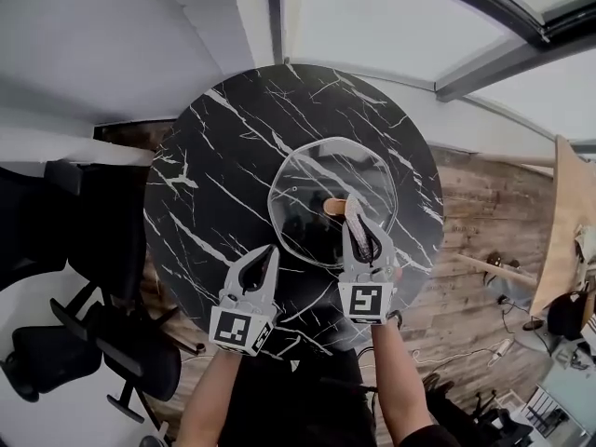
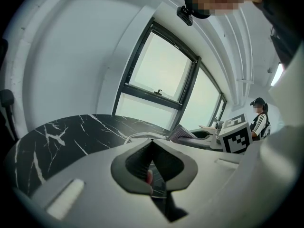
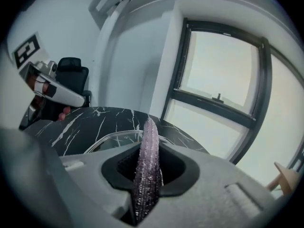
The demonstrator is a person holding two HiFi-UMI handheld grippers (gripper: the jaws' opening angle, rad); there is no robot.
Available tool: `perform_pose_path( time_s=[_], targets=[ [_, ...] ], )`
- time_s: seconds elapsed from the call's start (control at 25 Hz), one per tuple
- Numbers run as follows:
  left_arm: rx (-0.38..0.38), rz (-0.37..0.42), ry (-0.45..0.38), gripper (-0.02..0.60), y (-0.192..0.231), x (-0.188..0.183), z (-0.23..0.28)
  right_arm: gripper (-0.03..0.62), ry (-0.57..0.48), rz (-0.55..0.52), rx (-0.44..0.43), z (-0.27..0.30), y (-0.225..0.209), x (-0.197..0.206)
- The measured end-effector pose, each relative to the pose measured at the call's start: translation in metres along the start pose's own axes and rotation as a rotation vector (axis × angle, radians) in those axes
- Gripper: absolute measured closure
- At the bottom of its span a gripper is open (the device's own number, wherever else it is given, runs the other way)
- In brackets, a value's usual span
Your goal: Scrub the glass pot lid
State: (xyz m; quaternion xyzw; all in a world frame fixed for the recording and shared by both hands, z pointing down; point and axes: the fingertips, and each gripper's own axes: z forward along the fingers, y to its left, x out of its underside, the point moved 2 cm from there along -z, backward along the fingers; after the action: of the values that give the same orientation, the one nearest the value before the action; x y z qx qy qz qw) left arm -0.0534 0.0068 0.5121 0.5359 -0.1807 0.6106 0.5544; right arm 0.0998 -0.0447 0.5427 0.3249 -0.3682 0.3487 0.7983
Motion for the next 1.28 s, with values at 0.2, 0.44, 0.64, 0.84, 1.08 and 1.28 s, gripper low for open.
perform_pose_path(
  time_s=[0.2, 0.44, 0.64, 0.84, 1.08, 1.28],
  targets=[
    [-0.027, -0.023, -0.004, 0.578, 0.008, 0.003, 0.0, 0.513, 0.025, -0.074, -0.069, 0.01, 0.022, -0.007],
    [-0.043, -0.034, -0.02, 0.578, 0.011, 0.006, -0.002, 0.513, 0.026, -0.086, -0.176, 0.016, 0.052, -0.015],
    [-0.053, -0.032, -0.02, 0.578, 0.016, 0.009, -0.006, 0.513, 0.049, -0.091, -0.309, 0.021, 0.079, -0.005],
    [-0.074, -0.044, -0.015, 0.578, 0.019, 0.005, -0.009, 0.516, 0.093, -0.189, -0.468, 0.012, 0.125, 0.015],
    [-0.062, -0.037, -0.023, 0.578, 0.013, 0.008, -0.012, 0.516, 0.09, -0.136, -0.605, -0.03, 0.148, 0.031],
    [-0.052, -0.03, -0.036, 0.578, 0.005, -0.001, -0.009, 0.516, -0.024, 0.152, -0.346, -0.042, 0.075, 0.014]
  ],
)
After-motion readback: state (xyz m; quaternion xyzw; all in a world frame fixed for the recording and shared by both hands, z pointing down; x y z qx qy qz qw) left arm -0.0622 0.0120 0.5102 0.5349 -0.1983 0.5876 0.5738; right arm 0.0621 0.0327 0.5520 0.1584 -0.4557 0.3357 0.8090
